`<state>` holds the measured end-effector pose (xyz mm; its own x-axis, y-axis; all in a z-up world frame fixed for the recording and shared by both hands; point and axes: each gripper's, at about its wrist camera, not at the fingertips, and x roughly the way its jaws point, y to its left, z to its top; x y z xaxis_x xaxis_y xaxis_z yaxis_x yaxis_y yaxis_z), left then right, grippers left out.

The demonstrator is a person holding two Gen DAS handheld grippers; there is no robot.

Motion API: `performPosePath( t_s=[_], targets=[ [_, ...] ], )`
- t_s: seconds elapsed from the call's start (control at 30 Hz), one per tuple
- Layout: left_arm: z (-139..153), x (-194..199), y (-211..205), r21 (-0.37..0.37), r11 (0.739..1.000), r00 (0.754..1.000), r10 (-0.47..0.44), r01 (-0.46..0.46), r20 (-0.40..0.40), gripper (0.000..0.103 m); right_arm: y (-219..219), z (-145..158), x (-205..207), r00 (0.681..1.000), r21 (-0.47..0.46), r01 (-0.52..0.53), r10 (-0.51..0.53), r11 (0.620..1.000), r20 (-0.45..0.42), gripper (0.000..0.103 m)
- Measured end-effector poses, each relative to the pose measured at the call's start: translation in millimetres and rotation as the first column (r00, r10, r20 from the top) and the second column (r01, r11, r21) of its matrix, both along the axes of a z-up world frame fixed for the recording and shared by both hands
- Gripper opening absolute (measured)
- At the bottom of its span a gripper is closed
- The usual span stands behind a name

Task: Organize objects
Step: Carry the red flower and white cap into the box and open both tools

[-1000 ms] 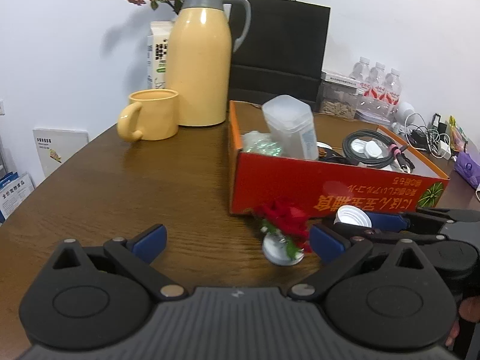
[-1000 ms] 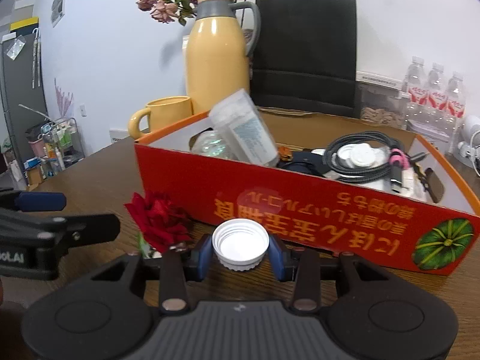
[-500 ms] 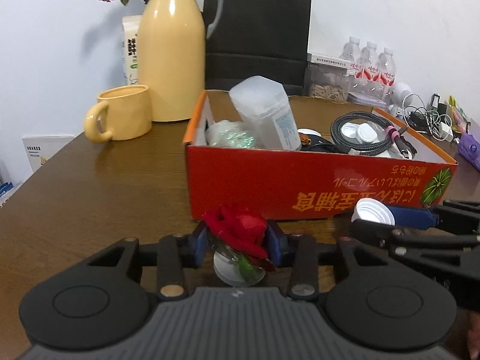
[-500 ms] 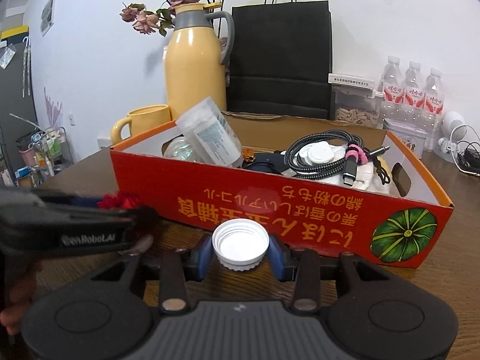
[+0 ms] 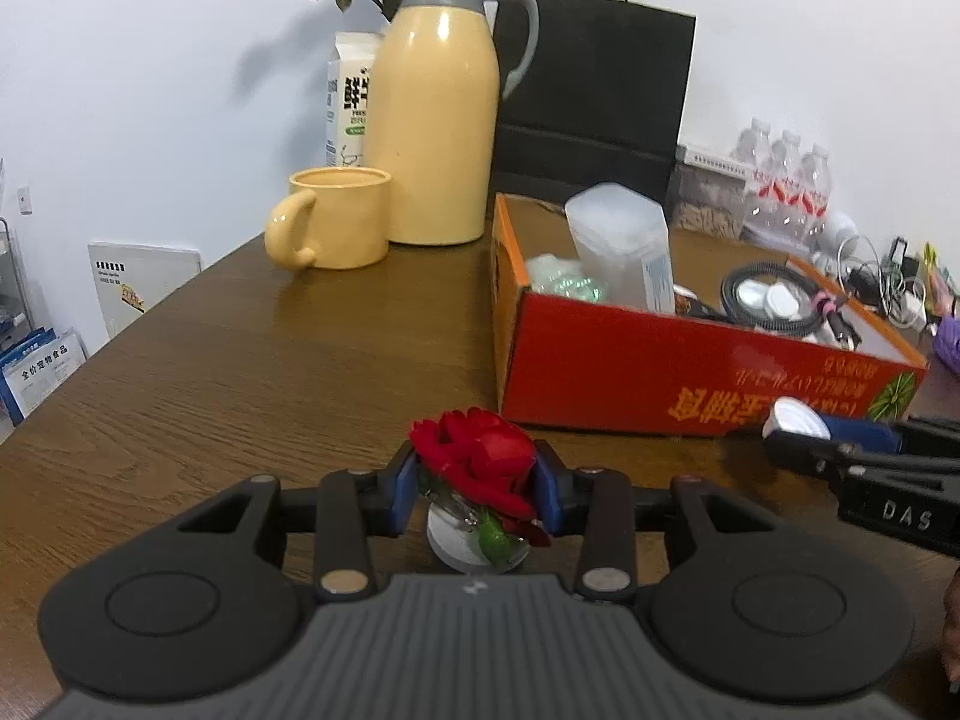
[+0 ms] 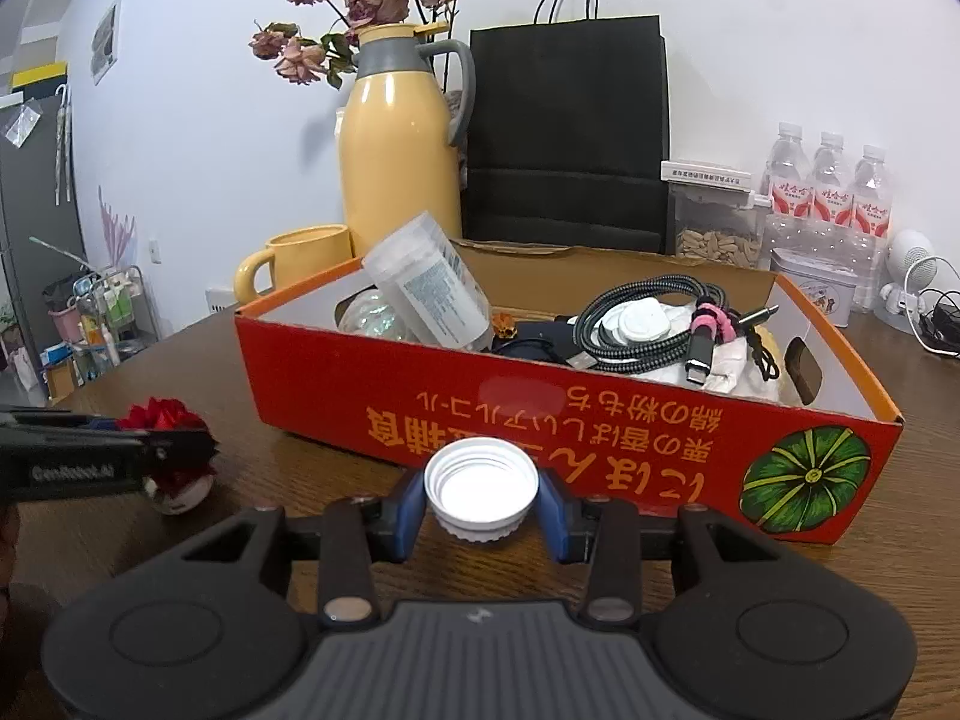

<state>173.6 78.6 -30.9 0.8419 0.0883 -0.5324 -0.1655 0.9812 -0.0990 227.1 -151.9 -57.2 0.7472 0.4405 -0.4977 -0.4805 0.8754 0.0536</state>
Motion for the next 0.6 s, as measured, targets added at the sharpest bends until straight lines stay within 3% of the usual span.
performPosePath(
  t_s=[0.6],
  targets=[
    [-1.8,-5.0,-0.1,-0.04,0.999,1.0,-0.02,0.021,0.022,0.039,-18.7,4.5,-4.0,0.999,0.024,0.036,-0.037,0.999,0.024,0.039]
  ],
)
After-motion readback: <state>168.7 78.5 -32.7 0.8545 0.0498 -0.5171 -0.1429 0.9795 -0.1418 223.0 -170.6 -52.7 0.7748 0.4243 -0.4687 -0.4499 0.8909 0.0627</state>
